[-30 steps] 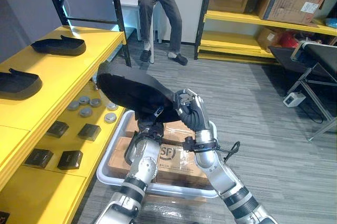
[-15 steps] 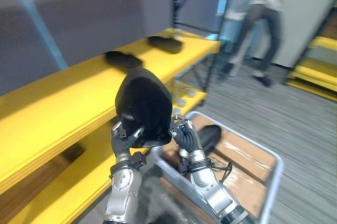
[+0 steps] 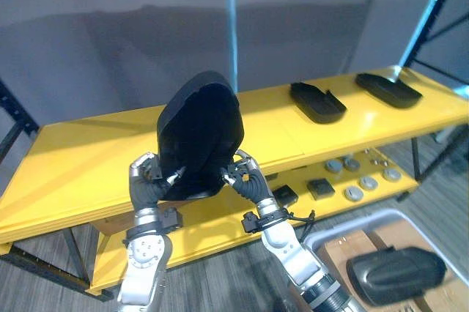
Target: Walk over and take plastic housings, then place them on the shelf
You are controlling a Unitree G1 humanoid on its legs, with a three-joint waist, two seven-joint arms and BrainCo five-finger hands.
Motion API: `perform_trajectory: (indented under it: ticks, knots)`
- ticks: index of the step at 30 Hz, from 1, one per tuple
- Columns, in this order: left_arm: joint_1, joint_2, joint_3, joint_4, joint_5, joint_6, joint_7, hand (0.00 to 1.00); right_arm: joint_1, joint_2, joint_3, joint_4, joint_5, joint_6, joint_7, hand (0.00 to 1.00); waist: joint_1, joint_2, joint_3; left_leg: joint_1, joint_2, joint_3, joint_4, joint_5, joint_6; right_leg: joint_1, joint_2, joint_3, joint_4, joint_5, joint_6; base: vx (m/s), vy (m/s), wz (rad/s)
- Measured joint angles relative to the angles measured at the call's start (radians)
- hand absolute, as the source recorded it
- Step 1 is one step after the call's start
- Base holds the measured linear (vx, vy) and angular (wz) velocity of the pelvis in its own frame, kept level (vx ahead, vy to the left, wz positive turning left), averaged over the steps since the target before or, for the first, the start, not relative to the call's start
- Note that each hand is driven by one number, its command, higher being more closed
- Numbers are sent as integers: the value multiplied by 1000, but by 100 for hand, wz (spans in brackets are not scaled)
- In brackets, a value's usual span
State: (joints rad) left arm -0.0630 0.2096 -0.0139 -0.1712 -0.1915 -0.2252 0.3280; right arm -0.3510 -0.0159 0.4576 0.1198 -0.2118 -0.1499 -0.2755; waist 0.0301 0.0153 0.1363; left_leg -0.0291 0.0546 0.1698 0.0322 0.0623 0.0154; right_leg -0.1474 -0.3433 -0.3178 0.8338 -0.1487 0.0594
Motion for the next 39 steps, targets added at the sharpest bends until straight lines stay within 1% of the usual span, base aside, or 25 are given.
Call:
perform_trajectory:
  ticks: [1,2,3,4,5,6,7,8,9,10,11,14,17,18,20,22,23,25,26,28,29,31,34,36,39]
  knots:
    - [-2,0,-9,3,0,0,-4,100,9,-5,-8,-11,8,0,4,0,-4,0,1,5,-6,-19,0,0,1,-2,22,15,-70,-8,5,176,-114,123]
    - [-5,5,-29,7,-1,0,-17,100,49,-27,-19,-57,20,0,15,0,-16,-2,4,10,-22,-84,-3,0,1,-12,87,90,-293,-13,7,154,-109,125]
    - [-9,8,-38,13,-2,0,-23,100,66,-28,-26,-70,20,0,20,0,-18,-5,2,8,-26,-102,-2,0,-1,-11,110,124,-370,-8,8,173,-174,131]
    - [-12,15,-53,17,-4,2,-31,100,88,-28,-36,-80,24,0,21,0,-18,-15,-3,5,-34,-119,-3,-2,-8,-10,135,162,-466,18,-1,79,-113,74]
    - [-13,22,-59,18,-5,3,-35,100,98,-25,-44,-83,29,1,22,0,-17,-31,-6,5,-48,-126,-6,-4,-19,-10,136,178,-515,58,-6,158,-216,75]
    - [-12,22,-62,30,-20,2,-49,100,109,-24,-49,-86,40,5,25,0,-15,-50,-4,18,-71,-134,-18,-10,-50,-5,118,182,-551,118,39,188,-202,43]
    - [0,8,-61,36,-27,10,-52,100,121,-28,-51,-86,49,11,26,0,-10,-21,-10,17,-36,-110,-23,-8,-60,16,152,168,-606,134,25,194,-191,17]
    - [2,5,-59,36,-29,11,-53,100,123,-27,-51,-87,53,12,27,0,-7,-13,-12,13,-20,-105,-24,-7,-64,24,170,168,-640,152,17,190,-124,-30]
    - [1,5,-53,36,-43,13,-60,100,124,-25,-51,-95,66,12,34,0,-5,-10,-15,11,9,-88,-29,-13,-76,52,206,168,-727,193,5,188,-104,-42]
    - [-1,4,-53,36,-53,18,-67,100,132,-24,-60,-114,72,13,40,0,-9,-14,-17,13,25,-82,-33,-14,-91,84,232,166,-804,228,-4,182,-93,-36]
    - [-2,1,-55,37,-62,22,-75,100,137,-24,-66,-126,83,13,44,0,-15,-14,-17,15,31,-80,-35,-16,-93,95,239,165,-827,237,-6,203,-90,-16]
    - [-25,-21,-82,49,-83,36,-92,100,177,-26,-94,-170,107,13,59,0,-25,-11,-18,23,44,-79,-48,-15,-97,111,254,160,-849,240,-8,156,-39,2]
    - [-85,-46,-98,138,-148,43,-90,100,181,-26,-114,-195,175,13,69,0,-29,-10,-19,32,46,-79,-71,-11,-103,116,253,146,-860,239,-8,63,23,6]
    - [-106,-52,-109,179,-185,46,-80,100,181,-23,-121,-199,197,13,67,0,-33,-11,-19,34,43,-79,-74,-11,-103,116,250,146,-860,239,-8,28,51,2]
    - [-125,-57,-114,214,-224,52,-55,100,180,-19,-130,-239,221,13,55,0,-43,-10,-20,35,36,-76,-80,-10,-103,114,244,147,-860,239,-8,16,49,-2]
    - [-148,-62,-110,240,-262,53,-26,100,177,-7,-152,-294,235,13,26,0,-49,-10,-20,41,32,-63,-87,-10,-103,111,244,160,-860,239,-7,-1,40,-17]
    - [-170,-62,-109,255,-300,52,4,100,173,8,-176,-333,221,11,-23,0,-57,-9,-23,52,31,-49,-100,-8,-104,108,244,173,-860,239,-7,-8,35,-22]
    - [-206,-63,-103,277,-324,53,28,100,158,23,-206,-355,198,10,-70,0,-74,-10,-30,51,31,-40,-109,-6,-107,99,244,177,-860,240,-7,-15,35,-20]
    - [-249,-74,-91,279,-350,51,45,100,137,24,-233,-374,158,10,-119,0,-80,-8,-34,51,31,-26,-118,-2,-108,86,247,192,-860,243,-5,-15,28,-22]
    - [-276,-83,-90,280,-368,47,61,100,124,23,-258,-377,129,11,-149,0,-87,-7,-38,48,31,-19,-118,-1,-107,79,248,198,-860,245,-6,2,16,-17]
    - [-301,-87,-90,286,-377,44,68,100,108,22,-274,-377,91,12,-183,0,-94,-3,-41,49,31,-15,-118,1,-106,79,249,200,-861,247,-5,26,15,-8]
    - [-346,-92,-90,315,-378,42,78,100,64,16,-319,-370,42,13,-224,0,-111,4,-46,49,31,-14,-118,2,-105,79,250,201,-861,248,-5,18,9,-3]
    - [-400,-113,-90,346,-409,42,92,100,26,-11,-379,-369,28,26,-265,0,-120,8,-48,49,34,-15,-118,2,-105,78,253,199,-862,248,-5,0,0,0]
    - [-424,-116,-82,368,-415,42,106,100,40,-30,-400,-369,23,33,-266,0,-127,11,-49,45,34,-16,-118,3,-106,75,253,199,-862,248,-5,0,0,0]
    - [-479,-111,-50,416,-416,46,123,100,146,-56,-436,-403,25,34,-250,0,-142,13,-50,19,33,-15,-118,8,-106,48,255,202,-862,255,-7,-8,5,-2]
